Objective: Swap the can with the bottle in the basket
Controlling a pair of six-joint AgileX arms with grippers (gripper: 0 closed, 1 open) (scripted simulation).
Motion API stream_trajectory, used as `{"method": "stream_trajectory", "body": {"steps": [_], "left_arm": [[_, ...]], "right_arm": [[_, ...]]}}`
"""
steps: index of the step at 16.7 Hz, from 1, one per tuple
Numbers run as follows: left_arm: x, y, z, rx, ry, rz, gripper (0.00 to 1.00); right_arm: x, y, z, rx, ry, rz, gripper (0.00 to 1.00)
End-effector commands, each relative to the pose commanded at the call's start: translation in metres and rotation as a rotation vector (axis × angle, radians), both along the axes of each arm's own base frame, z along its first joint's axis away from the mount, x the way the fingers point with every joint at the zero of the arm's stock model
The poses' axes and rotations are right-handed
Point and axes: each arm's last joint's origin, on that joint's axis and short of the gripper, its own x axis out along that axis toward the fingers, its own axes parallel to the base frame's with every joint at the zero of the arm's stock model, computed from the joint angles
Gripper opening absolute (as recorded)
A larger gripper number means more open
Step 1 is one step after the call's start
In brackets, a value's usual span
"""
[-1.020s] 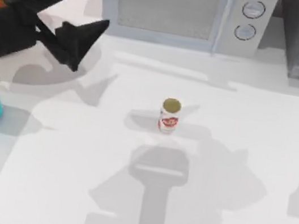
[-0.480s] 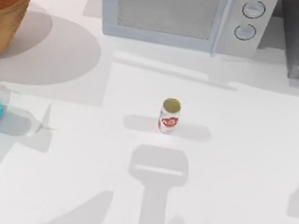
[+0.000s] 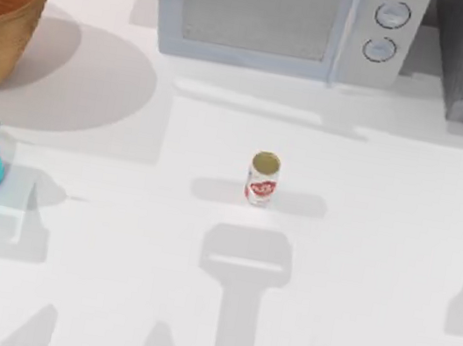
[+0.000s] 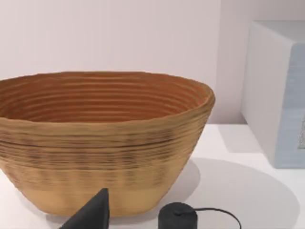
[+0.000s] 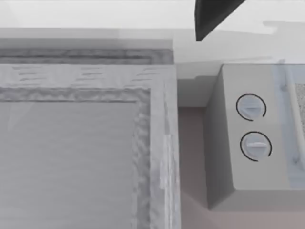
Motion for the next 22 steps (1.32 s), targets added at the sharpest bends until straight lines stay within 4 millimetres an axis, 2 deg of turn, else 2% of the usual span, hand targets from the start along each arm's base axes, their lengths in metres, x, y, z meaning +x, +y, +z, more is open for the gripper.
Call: {"method": "stream_trajectory", "body": {"steps": [10,16,22], "left_arm": [[0.006,0.001,0.000,0.000,0.007,0.009,1.00],[0.035,0.002,-0.003,0.004,0.063,0.001,1.00],[0.068,0.005,-0.033,0.005,0.183,-0.011,1.00]], "right_arm": [[0.000,0.000,0.000,0.000,0.000,0.000,1.00],[0.000,0.000,0.000,0.000,0.000,0.000,1.00],[0.000,0.000,0.000,0.000,0.000,0.000,1.00]]}}
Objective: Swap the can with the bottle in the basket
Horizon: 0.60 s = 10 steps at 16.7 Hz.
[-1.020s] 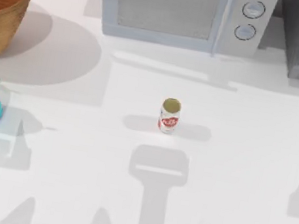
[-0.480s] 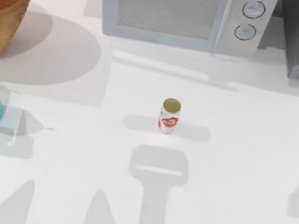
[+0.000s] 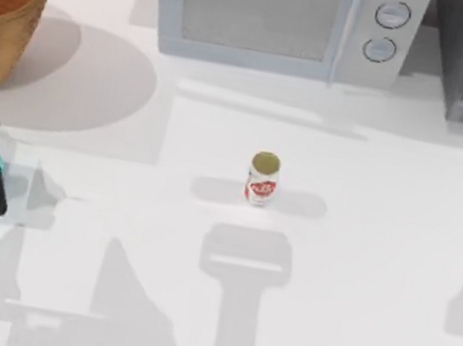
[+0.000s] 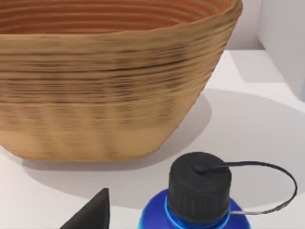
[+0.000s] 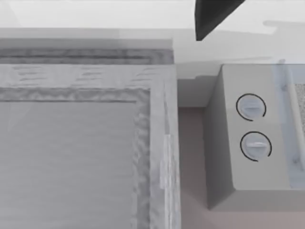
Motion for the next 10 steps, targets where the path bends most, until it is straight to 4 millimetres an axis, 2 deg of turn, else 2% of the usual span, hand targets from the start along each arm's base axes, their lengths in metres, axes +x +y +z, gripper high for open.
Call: {"method": "stream_trajectory", "body": {"steps": [6,10], "left_arm": [[0.014,0.003,-0.035,0.000,0.082,-0.004,1.00],[0.015,0.004,-0.049,0.000,0.112,-0.005,1.00]], "right_arm": [[0.000,0.000,0.000,0.000,0.000,0.000,1.00],[0.000,0.000,0.000,0.000,0.000,0.000,1.00]]}}
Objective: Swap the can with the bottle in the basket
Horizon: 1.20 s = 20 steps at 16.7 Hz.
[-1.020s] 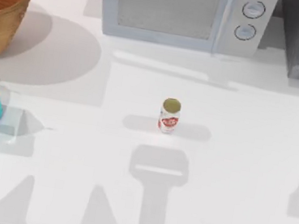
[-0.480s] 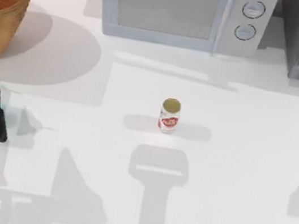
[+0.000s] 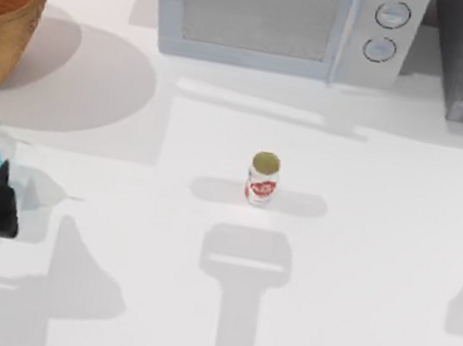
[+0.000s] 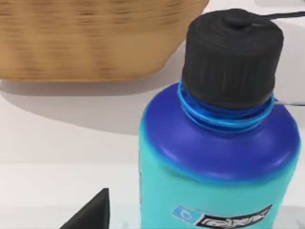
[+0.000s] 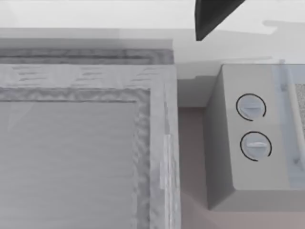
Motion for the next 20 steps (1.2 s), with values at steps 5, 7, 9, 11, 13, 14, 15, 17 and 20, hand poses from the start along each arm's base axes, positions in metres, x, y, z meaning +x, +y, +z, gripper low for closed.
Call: {"method": "stream_trajectory", "body": {"steps": [5,7,9,11,13,14,15,17,20], "left_arm": [[0.000,0.000,-0.002,0.000,0.004,-0.001,1.00],[0.000,0.000,-0.003,0.000,0.008,-0.003,1.00],[0.008,0.000,-0.004,0.000,0.005,-0.001,1.00],[0.021,0.000,-0.007,0.000,0.004,0.000,1.00],[0.036,0.000,-0.012,0.000,0.004,-0.001,1.00],[0.043,-0.001,-0.015,0.000,0.004,-0.001,1.00],[0.050,-0.001,-0.017,0.000,0.004,-0.001,1.00],[0.057,-0.001,-0.020,0.000,0.004,-0.001,1.00],[0.057,-0.001,-0.020,0.000,0.004,-0.001,1.00]], "right_arm": [[0.000,0.000,0.000,0.000,0.000,0.000,1.00],[0.000,0.000,0.000,0.000,0.000,0.000,1.00],[0.000,0.000,0.000,0.000,0.000,0.000,1.00],[0.000,0.000,0.000,0.000,0.000,0.000,1.00],[0.000,0.000,0.000,0.000,0.000,0.000,1.00],[0.000,0.000,0.000,0.000,0.000,0.000,1.00],[0.000,0.000,0.000,0.000,0.000,0.000,1.00],[0.000,0.000,0.000,0.000,0.000,0.000,1.00],[0.000,0.000,0.000,0.000,0.000,0.000,1.00]]}}
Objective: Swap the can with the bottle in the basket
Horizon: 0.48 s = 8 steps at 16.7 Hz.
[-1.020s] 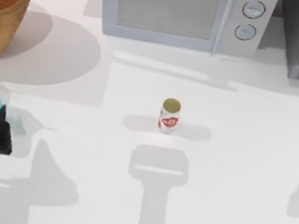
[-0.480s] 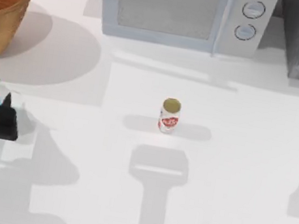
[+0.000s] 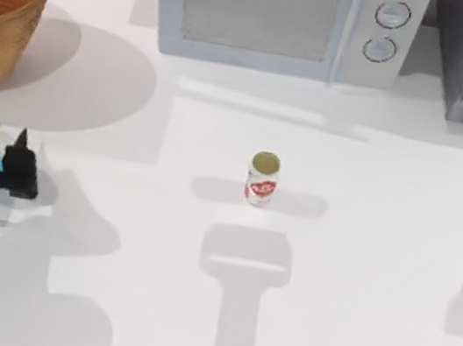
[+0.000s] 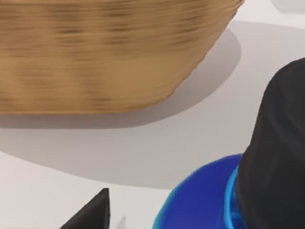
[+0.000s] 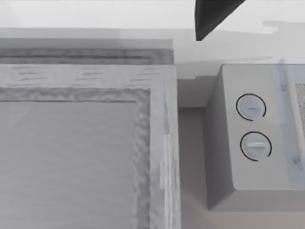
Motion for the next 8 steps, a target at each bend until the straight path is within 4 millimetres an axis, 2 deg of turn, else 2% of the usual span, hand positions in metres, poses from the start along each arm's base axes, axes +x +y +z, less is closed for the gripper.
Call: {"method": "stream_trajectory", "body": {"steps": [1,8], "left_arm": [[0.0000,0.0000,0.0000,0.000,0.000,0.000,1.00],[0.0000,0.0000,0.0000,0.000,0.000,0.000,0.47]], "right_arm": [[0.0000,0.0000,0.0000,0.000,0.000,0.000,1.00],[0.0000,0.0000,0.0000,0.000,0.000,0.000,1.00]]}}
